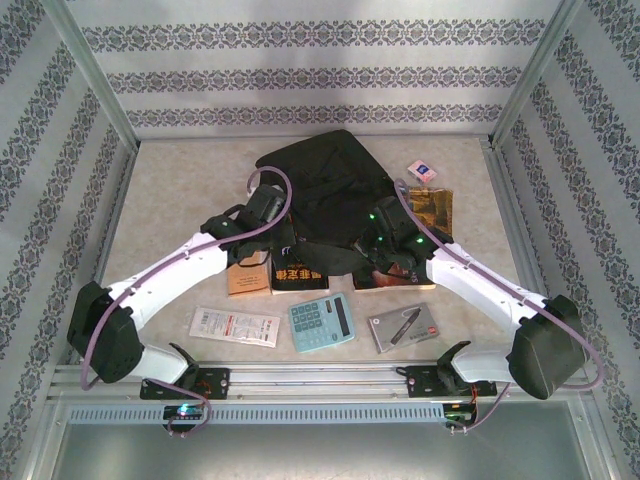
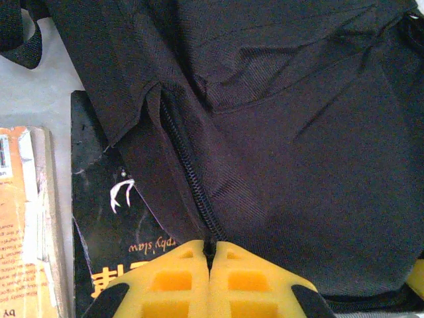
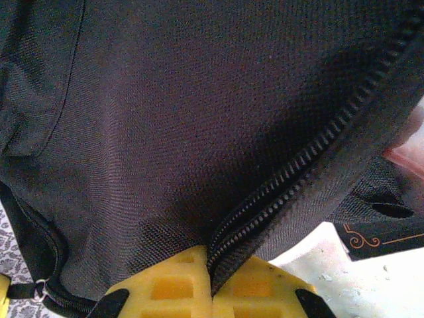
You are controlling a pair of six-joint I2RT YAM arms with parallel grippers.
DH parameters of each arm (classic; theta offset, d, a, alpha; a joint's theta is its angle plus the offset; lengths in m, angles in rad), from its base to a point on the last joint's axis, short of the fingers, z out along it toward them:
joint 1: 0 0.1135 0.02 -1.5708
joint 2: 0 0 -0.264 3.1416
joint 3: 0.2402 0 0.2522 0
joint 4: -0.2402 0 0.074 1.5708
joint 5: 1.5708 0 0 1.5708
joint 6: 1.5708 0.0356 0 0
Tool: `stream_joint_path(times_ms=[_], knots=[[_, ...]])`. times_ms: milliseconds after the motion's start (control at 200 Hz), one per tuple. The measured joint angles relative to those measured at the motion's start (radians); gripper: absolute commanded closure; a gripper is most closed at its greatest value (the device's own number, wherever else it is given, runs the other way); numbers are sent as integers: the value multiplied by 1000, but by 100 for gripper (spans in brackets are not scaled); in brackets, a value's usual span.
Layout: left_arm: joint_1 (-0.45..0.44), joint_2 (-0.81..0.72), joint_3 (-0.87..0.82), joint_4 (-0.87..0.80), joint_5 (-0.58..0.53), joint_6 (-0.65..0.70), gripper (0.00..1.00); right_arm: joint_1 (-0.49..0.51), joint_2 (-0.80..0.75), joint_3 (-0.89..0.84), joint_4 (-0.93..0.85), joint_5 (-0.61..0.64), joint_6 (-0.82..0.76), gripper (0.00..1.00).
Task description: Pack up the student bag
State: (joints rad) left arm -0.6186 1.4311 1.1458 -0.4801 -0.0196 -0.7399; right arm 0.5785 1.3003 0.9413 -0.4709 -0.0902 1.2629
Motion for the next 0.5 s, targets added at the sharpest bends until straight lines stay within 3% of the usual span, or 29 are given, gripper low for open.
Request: stream_joint_path(times_ms=[500], knots=[[130,154,105,2,3,48,100,-27,-1,0,-11,23,-120,100]])
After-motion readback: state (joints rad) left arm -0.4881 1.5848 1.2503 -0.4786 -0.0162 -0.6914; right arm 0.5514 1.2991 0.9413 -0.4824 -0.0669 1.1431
